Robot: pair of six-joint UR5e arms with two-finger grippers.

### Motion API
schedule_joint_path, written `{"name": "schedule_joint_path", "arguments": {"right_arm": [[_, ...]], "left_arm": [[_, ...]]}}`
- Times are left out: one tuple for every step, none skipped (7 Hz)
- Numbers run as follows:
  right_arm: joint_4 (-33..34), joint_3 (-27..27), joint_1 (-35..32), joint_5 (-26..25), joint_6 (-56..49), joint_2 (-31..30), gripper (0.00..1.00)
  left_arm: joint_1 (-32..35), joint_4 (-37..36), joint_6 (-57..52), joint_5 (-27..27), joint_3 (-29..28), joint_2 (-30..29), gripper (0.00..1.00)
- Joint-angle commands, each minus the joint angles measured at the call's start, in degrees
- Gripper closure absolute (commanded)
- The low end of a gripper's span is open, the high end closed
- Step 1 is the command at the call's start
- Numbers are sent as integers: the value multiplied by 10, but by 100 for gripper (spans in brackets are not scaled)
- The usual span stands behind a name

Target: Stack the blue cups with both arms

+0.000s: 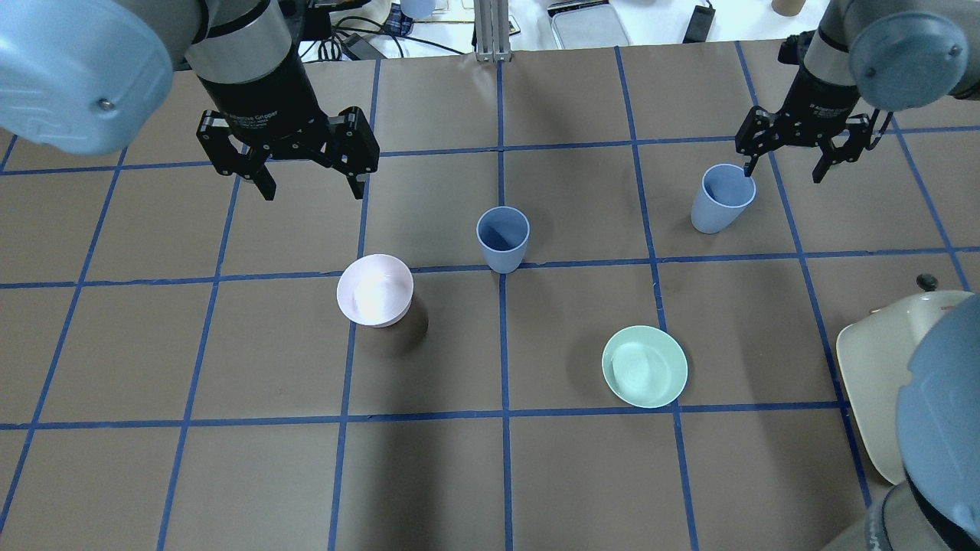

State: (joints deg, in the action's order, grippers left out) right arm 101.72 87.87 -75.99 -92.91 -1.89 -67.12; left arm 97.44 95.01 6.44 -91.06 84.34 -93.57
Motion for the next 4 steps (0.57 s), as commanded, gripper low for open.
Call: {"name": "schedule_joint_path", "arguments": {"right_arm": [[51, 36, 0, 9, 0, 2, 0], [55, 35, 0, 12, 0, 11, 3], [76, 34, 1, 12, 0, 27, 12], [107, 37, 0, 13, 0, 37, 18]], "left_arm": [[-5, -8, -1, 0, 4, 4, 0], [-6, -7, -1, -2, 4, 4, 0], [-6, -8, -1, -1, 4, 4, 0], [-6, -7, -2, -2, 4, 4, 0]]}}
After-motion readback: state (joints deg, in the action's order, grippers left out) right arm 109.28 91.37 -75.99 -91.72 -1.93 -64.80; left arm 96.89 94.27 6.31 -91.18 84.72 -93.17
